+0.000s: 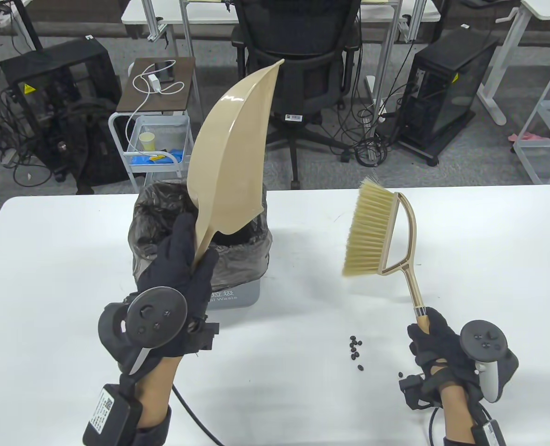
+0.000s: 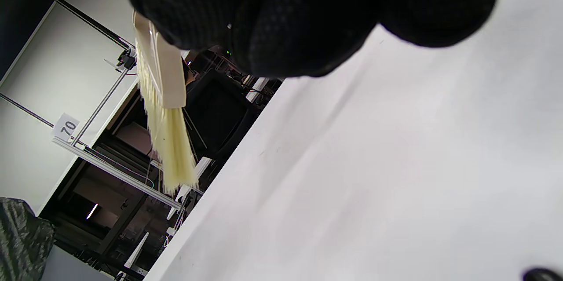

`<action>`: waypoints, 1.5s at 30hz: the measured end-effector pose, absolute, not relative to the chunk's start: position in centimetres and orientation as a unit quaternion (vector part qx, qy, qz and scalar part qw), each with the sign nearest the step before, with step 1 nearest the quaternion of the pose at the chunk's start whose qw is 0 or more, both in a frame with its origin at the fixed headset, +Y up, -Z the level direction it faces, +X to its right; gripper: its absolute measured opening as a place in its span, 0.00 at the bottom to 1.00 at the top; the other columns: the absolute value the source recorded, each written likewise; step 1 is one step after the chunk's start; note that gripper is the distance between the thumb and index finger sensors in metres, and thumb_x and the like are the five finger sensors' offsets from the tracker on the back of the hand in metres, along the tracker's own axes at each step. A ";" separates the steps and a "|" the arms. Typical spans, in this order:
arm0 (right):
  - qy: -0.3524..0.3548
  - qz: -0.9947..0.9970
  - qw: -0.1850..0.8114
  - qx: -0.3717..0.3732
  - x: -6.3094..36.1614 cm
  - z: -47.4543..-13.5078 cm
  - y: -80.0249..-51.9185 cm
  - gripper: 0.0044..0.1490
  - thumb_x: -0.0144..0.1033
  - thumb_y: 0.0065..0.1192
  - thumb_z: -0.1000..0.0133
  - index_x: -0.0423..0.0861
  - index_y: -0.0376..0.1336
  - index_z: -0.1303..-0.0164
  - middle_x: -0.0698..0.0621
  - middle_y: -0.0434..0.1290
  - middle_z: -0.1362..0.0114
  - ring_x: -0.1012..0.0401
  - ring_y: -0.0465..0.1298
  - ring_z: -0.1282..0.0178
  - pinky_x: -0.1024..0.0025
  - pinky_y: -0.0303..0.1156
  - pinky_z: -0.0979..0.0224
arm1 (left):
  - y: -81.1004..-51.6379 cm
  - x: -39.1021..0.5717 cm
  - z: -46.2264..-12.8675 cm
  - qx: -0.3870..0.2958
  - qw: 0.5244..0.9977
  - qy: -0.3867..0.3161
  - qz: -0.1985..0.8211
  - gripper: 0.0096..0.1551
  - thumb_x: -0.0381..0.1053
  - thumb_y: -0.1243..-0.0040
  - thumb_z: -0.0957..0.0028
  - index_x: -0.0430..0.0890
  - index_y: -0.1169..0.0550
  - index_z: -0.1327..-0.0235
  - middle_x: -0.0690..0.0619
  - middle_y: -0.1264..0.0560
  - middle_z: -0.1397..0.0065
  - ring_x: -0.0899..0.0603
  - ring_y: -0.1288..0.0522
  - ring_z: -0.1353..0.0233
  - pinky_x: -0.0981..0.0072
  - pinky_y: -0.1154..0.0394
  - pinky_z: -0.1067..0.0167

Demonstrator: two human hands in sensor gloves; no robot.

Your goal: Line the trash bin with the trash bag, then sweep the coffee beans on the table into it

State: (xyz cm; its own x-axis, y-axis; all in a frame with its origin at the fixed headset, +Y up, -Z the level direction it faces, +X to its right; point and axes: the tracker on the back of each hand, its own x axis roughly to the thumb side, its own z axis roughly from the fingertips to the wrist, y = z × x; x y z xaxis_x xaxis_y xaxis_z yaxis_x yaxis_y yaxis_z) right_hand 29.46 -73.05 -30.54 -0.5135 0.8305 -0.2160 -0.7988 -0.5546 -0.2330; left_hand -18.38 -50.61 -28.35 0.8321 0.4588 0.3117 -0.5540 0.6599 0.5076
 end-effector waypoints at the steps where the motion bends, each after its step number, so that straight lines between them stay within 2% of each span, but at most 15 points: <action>1: -0.052 0.867 0.471 -0.153 29.5 -30.5 -73.1 0.42 0.39 0.67 0.53 0.40 0.56 0.30 0.47 0.77 0.44 0.58 0.82 0.65 0.54 0.77 0.53 | -50.8 -18.1 -28.4 0.292 0.904 -0.091 0.300 0.39 0.52 0.30 0.42 0.43 0.34 0.21 0.45 0.23 0.33 0.53 0.17 0.53 0.54 0.20 0.52; 4: -0.052 0.868 0.470 -0.154 29.5 -30.5 -73.1 0.42 0.39 0.67 0.53 0.39 0.56 0.30 0.47 0.77 0.44 0.58 0.82 0.65 0.54 0.77 0.53 | -51.4 -17.3 -28.6 0.264 0.895 -0.124 0.338 0.40 0.53 0.31 0.42 0.40 0.33 0.22 0.43 0.22 0.35 0.55 0.16 0.55 0.56 0.18 0.55; 9: -0.054 0.867 0.470 -0.155 29.6 -30.5 -73.1 0.42 0.39 0.67 0.53 0.39 0.56 0.30 0.47 0.77 0.44 0.58 0.82 0.65 0.54 0.77 0.53 | -53.6 -15.9 -29.4 0.174 0.879 -0.161 0.413 0.40 0.54 0.32 0.41 0.38 0.33 0.23 0.42 0.21 0.37 0.56 0.15 0.58 0.58 0.17 0.58; 12: -0.056 0.867 0.469 -0.156 29.6 -30.5 -73.0 0.42 0.39 0.67 0.53 0.40 0.56 0.30 0.47 0.77 0.44 0.58 0.82 0.65 0.54 0.77 0.53 | -55.1 -15.1 -29.6 0.153 0.881 -0.176 0.411 0.40 0.54 0.32 0.41 0.37 0.33 0.23 0.42 0.21 0.37 0.56 0.15 0.59 0.58 0.17 0.58; 18: -0.055 0.865 0.472 -0.161 29.9 -30.5 -73.1 0.42 0.39 0.67 0.53 0.40 0.56 0.30 0.47 0.77 0.44 0.58 0.82 0.65 0.54 0.77 0.53 | -57.6 -14.7 -29.3 0.150 0.897 -0.179 0.376 0.40 0.54 0.32 0.41 0.37 0.33 0.23 0.42 0.21 0.37 0.56 0.15 0.59 0.59 0.17 0.58; 28: -0.044 0.868 0.468 -0.158 29.8 -30.7 -73.2 0.42 0.38 0.68 0.53 0.40 0.56 0.30 0.47 0.77 0.44 0.57 0.82 0.65 0.54 0.77 0.53 | -62.3 -14.3 -29.9 0.066 0.893 -0.195 0.399 0.40 0.54 0.33 0.41 0.37 0.33 0.23 0.42 0.21 0.37 0.56 0.15 0.59 0.59 0.17 0.58; 37: -0.050 0.880 0.441 -0.170 29.9 -30.7 -73.3 0.42 0.38 0.68 0.53 0.40 0.56 0.29 0.47 0.77 0.43 0.57 0.82 0.64 0.54 0.76 0.52 | -68.6 -15.4 -29.8 0.000 0.884 -0.187 0.429 0.40 0.54 0.33 0.41 0.36 0.33 0.23 0.41 0.21 0.38 0.56 0.15 0.60 0.59 0.17 0.60; 42: -0.058 0.886 0.419 -0.190 29.9 -30.6 -73.6 0.42 0.38 0.68 0.53 0.40 0.56 0.30 0.47 0.77 0.43 0.57 0.82 0.64 0.54 0.76 0.52 | -70.1 -16.0 -29.6 -0.043 0.877 -0.186 0.442 0.40 0.54 0.33 0.41 0.34 0.33 0.24 0.40 0.21 0.39 0.56 0.15 0.61 0.59 0.17 0.61; 45: -0.058 0.888 0.413 -0.196 29.9 -30.5 -73.7 0.42 0.38 0.68 0.53 0.40 0.56 0.30 0.47 0.77 0.43 0.57 0.82 0.64 0.54 0.76 0.52 | -70.8 -16.2 -29.2 -0.066 0.865 -0.158 0.472 0.40 0.54 0.33 0.41 0.34 0.33 0.24 0.40 0.21 0.39 0.57 0.15 0.61 0.60 0.17 0.61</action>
